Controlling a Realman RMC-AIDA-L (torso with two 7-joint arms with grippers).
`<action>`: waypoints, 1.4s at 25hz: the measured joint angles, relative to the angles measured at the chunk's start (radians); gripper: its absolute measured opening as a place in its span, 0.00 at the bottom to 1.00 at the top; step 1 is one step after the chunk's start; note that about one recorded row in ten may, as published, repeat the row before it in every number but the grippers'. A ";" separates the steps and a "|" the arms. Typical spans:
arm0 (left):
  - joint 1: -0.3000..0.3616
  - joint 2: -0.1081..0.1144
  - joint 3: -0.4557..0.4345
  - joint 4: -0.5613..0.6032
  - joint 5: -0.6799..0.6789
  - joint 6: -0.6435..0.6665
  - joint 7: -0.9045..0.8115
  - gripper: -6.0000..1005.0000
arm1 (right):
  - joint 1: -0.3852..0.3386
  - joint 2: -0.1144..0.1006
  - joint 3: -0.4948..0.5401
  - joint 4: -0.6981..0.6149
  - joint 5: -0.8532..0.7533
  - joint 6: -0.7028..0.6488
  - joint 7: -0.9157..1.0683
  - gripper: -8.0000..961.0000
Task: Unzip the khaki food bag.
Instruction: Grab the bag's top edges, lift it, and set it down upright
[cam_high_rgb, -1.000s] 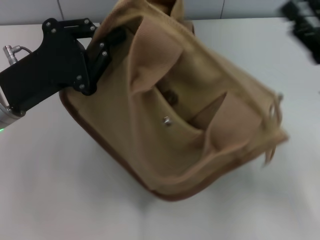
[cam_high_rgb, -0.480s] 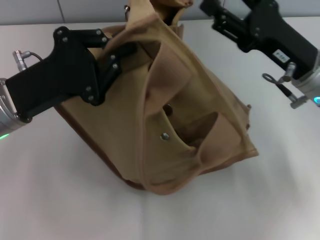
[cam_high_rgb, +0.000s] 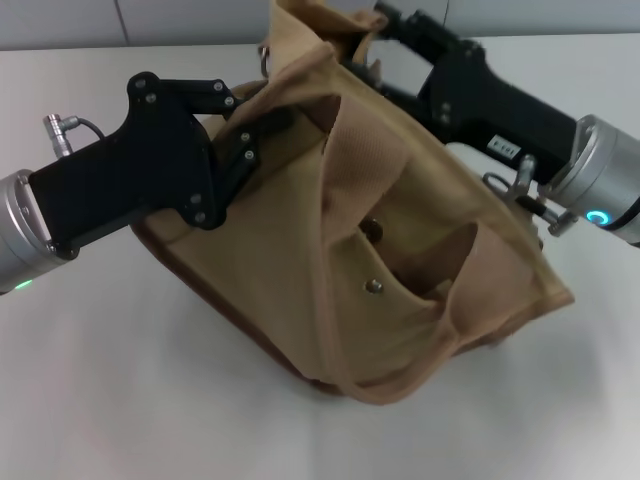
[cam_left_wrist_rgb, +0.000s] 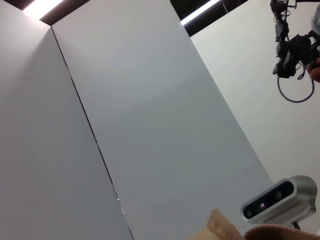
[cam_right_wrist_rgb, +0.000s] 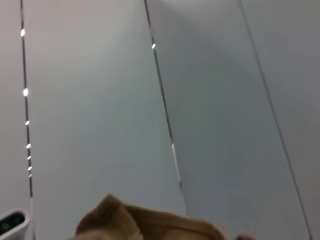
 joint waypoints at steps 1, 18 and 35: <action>0.000 0.000 0.001 0.000 0.000 0.000 0.003 0.08 | 0.000 0.000 0.000 0.000 0.000 0.000 0.000 0.88; -0.001 -0.001 0.009 -0.002 -0.001 -0.001 0.035 0.08 | -0.321 -0.002 -0.208 -0.342 0.120 -0.119 0.210 0.88; -0.011 0.000 0.055 0.002 -0.001 0.007 0.054 0.08 | -0.107 0.005 -0.311 -0.011 0.330 -0.100 -0.282 0.88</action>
